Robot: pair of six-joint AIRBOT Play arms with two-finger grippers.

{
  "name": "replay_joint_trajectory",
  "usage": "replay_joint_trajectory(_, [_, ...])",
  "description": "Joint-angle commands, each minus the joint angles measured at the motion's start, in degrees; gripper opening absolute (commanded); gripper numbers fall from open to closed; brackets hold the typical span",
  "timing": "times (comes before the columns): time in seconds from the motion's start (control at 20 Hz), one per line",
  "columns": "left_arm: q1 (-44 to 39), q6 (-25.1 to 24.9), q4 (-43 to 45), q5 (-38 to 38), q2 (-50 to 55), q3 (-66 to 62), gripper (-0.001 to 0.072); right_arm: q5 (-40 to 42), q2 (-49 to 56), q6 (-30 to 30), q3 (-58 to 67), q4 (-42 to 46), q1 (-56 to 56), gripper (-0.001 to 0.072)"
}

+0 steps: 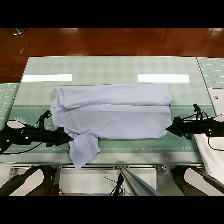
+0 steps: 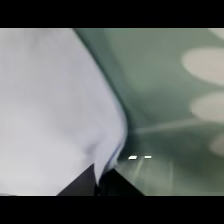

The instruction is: Fold the shirts.

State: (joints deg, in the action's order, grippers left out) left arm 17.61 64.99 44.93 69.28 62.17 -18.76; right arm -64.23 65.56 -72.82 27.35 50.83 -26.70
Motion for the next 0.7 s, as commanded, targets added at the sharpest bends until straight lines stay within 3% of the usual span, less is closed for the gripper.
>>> replay_joint_trajectory(0.0, [1.0,-0.1,-0.4,2.0,-0.1,-3.9,0.0034,-5.3,0.9,4.7,4.1,-2.6,0.0,0.0020])
replay_joint_trajectory(0.15, [3.7,0.0,-4.0,3.8,0.0,-12.6,0.0034,-6.1,1.1,3.5,13.0,-2.5,0.0,0.0020])
replay_joint_trajectory(0.3, [2.5,3.3,-7.5,-2.5,1.9,-20.5,0.0033,-6.7,6.0,1.2,22.5,-3.3,0.1,0.0020])
replay_joint_trajectory(0.65, [-4.9,12.4,-7.5,-4.2,22.8,-43.8,0.0033,-1.1,21.8,-3.1,40.2,-5.4,8.2,0.0020])
